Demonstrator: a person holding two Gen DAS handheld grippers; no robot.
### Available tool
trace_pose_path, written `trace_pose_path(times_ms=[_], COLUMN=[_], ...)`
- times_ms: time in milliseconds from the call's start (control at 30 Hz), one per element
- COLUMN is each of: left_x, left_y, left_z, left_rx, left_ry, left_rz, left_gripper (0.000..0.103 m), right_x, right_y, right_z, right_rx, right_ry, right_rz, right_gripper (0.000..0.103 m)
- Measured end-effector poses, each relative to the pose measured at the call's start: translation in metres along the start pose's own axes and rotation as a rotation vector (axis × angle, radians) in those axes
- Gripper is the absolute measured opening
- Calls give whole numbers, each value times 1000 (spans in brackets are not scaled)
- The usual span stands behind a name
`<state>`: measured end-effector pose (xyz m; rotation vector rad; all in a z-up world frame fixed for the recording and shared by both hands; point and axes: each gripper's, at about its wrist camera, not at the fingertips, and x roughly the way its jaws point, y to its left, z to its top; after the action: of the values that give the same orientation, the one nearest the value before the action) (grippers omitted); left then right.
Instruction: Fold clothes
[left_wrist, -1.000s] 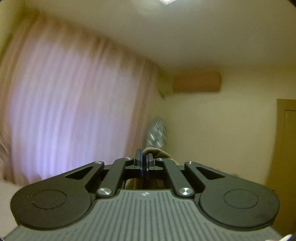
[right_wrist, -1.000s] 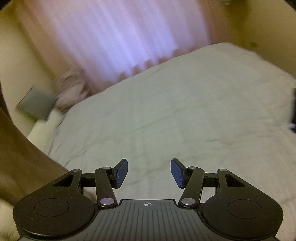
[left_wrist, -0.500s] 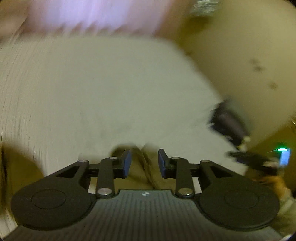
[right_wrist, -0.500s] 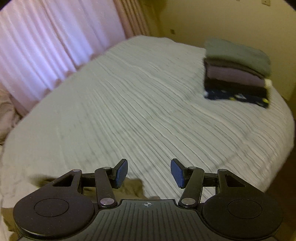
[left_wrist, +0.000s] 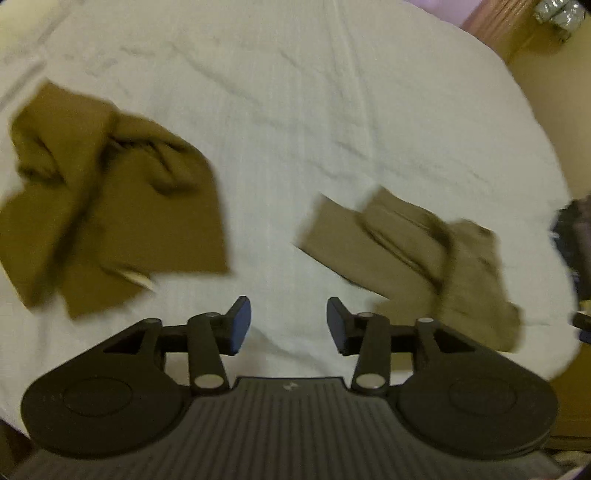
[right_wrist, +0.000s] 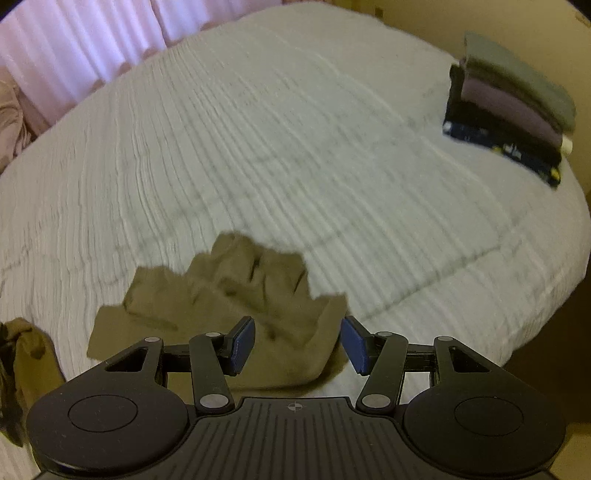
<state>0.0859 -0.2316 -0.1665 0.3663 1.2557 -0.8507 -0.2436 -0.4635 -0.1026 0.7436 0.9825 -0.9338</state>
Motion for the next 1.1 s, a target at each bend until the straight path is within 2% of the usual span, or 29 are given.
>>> trace_pose_path(times_ms=[167,333,467,500,533,567,600,667,700,800,867,1033,1100], left_x=[8,27,70,77,83,90,88,70,52,-24,-81,-208,-249], left_y=[75,140,165,168,171,174,180,198,206,233,260,279,281], left_z=[30,59,79,81,83,85,87,92,95,114,128,167,176], left_rx=[-42,-49,-38,-42,-46,-51,-78,-171,-193,-203,-276,-210,-237], left_ry=[-79,-178,-111,-103,-96,-90,-95,-168,-224,-421,-525,-785,-852], left_rz=[144,389,437,436,436,436,454,472,509,681,712,908,894], left_gripper=[49,60,58,54,33,17,11,10,9,8,8,8,8], right_x=[6,14,25,26,26,26,26,26,26,26,28,32,32], right_y=[11,18,27,30,34,37,40,42,42,36,32,29,29], right_z=[-7,-7,-6,-6,-6,-5,-5,-3,-1,5,9,19,22], right_rx=[11,14,20,22,22,20,16,10,9,26,37,37,29], right_ry=[26,43,71,75,76,76,74,72,70,55,51,39,25], right_rz=[-60,-124,-142,-141,-136,-132,-130,-136,-140,-146,-142,-119,-101], right_gripper=[55,55,55,55,55,55,55,55,55,55,55,55,55])
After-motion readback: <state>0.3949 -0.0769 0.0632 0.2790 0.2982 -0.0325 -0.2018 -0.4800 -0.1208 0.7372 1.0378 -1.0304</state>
